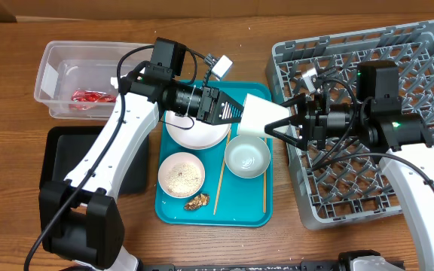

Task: Sort waste into correct bins and load items into the dishwasher
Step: 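Lift the cup sideways and hand it to the right gripper, then place the cup upside down in the dish rack with the right gripper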

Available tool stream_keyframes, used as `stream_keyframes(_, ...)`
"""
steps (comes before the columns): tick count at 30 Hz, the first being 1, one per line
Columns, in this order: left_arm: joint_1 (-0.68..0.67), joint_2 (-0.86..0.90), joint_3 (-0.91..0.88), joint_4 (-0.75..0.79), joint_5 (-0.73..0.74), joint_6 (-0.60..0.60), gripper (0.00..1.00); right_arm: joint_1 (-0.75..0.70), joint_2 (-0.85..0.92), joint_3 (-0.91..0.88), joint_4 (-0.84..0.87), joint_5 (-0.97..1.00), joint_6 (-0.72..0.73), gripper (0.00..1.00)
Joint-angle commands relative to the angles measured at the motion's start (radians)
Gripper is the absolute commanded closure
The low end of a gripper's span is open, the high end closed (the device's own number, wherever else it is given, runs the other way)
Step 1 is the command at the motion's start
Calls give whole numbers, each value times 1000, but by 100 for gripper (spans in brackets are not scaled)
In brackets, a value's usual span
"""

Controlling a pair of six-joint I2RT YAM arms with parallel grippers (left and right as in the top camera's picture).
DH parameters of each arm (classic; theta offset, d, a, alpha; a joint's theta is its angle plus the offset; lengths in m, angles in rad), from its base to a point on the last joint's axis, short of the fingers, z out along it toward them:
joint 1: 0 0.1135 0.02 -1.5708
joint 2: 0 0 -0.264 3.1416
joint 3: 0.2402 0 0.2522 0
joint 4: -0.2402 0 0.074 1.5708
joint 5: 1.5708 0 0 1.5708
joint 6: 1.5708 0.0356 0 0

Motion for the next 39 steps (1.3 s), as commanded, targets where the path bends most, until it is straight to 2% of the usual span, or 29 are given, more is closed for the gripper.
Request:
stream_keyframes(1, 0, 5, 14, 7, 3, -16, 96, -1, -4, 11, 0, -35, -7, 35)
stream_keyframes(6, 0, 5, 14, 7, 0, -15, 94, -1, -4, 11, -1, -18, -6, 49)
stream_keyframes(7, 0, 5, 14, 6, -12, -15, 88, -1, -4, 11, -2, -16, -6, 50)
stream_keyframes(9, 0, 5, 14, 5, -55, -15, 70, -1, -4, 11, -9, -14, -6, 53)
stream_keyframes(11, 0, 5, 14, -13, -135, -15, 45, -1, -4, 11, -20, 10, -6, 54)
stream_keyframes(13, 0, 5, 14, -55, -264, -15, 37, -1, -4, 11, -50, 84, 2, 59)
stream_keyframes(16, 15, 5, 14, -169, -557, -22, 30, -2, -4, 11, -170, 336, 5, 68)
stream_keyframes(17, 21, 5, 14, -201, -637, -37, 29, -2, -4, 11, -192, 396, 17, 69)
stream_keyframes(21, 76, -24, 18, -380, -1010, -60, 29, -31, -5, 35, -282, 848, 238, 69)
stream_keyframes(24, 127, -85, 23, -463, -1179, -60, 30, -133, -5, 129, -403, 1101, 384, 69)
stream_keyframes(27, 159, -149, 23, -477, -1242, -60, 29, -245, -4, 219, -470, 1194, 448, 73)
stream_keyframes(32, 171, -238, 23, -460, -1254, -60, 28, -464, -2, 324, -512, 1222, 456, 74)
stream_keyframes(39, 170, -259, 22, -458, -1253, -60, 27, -697, 86, 333, -579, 1302, 503, 76)
